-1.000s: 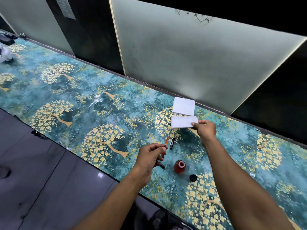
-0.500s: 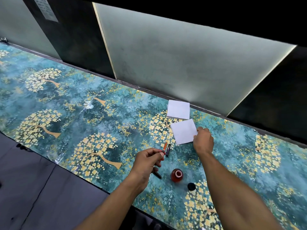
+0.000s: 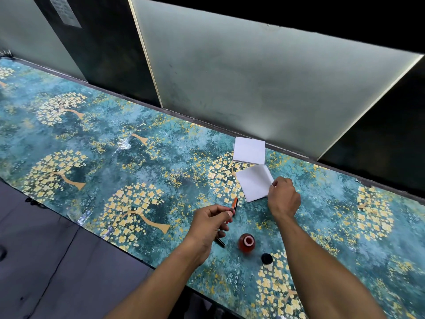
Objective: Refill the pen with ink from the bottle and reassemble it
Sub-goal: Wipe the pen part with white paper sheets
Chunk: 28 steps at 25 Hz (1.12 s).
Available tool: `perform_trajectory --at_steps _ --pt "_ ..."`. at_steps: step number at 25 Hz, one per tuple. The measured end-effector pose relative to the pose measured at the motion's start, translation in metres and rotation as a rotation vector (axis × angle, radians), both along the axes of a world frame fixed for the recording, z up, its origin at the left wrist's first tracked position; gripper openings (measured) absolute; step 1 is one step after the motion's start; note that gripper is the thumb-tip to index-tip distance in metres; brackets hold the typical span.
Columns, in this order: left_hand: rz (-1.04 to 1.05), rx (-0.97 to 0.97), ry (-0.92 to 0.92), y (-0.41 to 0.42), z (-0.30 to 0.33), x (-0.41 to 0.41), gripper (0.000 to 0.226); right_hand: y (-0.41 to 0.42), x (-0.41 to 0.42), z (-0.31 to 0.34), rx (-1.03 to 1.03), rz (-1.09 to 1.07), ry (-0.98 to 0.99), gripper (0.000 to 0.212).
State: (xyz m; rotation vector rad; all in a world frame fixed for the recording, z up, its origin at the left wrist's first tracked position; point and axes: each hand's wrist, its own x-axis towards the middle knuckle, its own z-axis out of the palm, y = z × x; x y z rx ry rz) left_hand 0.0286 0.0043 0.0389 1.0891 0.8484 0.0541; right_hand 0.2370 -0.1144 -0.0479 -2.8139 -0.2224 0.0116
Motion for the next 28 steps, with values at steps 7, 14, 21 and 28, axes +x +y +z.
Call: perform_trajectory --at_steps 7,14,21,28 --pt "0.0 -0.01 0.002 -0.003 0.003 0.017 0.01 -0.001 -0.028 0.052 0.702 0.0 0.348 0.017" --pt "0.022 0.0 -0.022 -0.009 0.007 0.026 0.014 -0.017 -0.082 0.089 1.103 0.242 0.755 0.008" --pt "-0.045 0.122 -0.064 -0.016 0.01 0.01 0.01 -0.017 -0.104 0.1 1.283 0.067 0.784 0.01" --pt "-0.082 0.217 -0.075 -0.02 0.014 -0.011 0.011 -0.017 -0.117 0.097 1.181 0.184 0.8 0.02"
